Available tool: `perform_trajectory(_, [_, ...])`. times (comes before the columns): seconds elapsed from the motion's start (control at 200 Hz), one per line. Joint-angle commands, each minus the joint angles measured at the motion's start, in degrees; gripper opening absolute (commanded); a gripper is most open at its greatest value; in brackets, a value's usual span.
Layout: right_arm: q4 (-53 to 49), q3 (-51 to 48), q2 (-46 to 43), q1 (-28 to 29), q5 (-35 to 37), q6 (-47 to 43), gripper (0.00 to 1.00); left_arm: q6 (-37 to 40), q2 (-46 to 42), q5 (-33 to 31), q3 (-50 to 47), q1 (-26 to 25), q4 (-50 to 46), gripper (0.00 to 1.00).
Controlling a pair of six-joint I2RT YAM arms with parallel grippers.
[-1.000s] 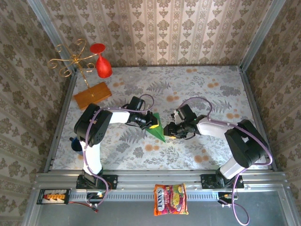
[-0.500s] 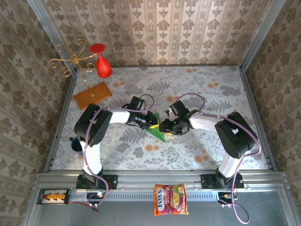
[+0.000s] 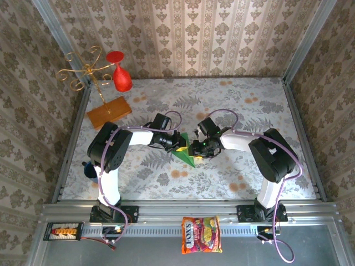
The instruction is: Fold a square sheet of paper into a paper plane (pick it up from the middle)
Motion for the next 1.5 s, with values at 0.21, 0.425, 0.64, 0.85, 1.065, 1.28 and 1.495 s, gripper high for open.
perform_trajectory(0.21, [1.13,1.25,1.72,0.95,0.44,-1.51,0.24,0.42,1.8,-3.59,-0.66,0.32,-4.71,0.12])
perform_trajectory(0.425, [0.61,0.71,-1.12,0.99,2.78,-1.6,0.27,0.29,1.78,-3.71,-0.74,0.5,-4.75,0.12])
perform_trajectory(0.64, [2.46,-1.49,-6.0,1.76,5.32,-1.15,0.3,0.11,2.06,-4.05,-0.78,0.58,-5.1,0.12])
perform_trajectory(0.85, [4.37,-2.7,-6.48,3.91,3.01,-1.33,0.22,-0.06,2.47,-4.53,-0.55,0.67,-6.11,0.12])
perform_trajectory(1.065, [5.04,-1.36,-2.26,5.87,1.02,-0.9,0.17,-0.31,2.98,-4.82,-0.18,0.67,-7.03,0.12])
perform_trajectory(1.28, [4.2,-0.13,-0.15,5.87,2.46,-0.2,0.16,-0.55,3.29,-5.0,0.08,0.76,-8.17,0.12])
perform_trajectory(1.495, [3.67,-0.41,-0.06,5.87,3.69,0.09,0.16,-0.42,3.51,-4.91,0.25,0.76,-8.18,0.12])
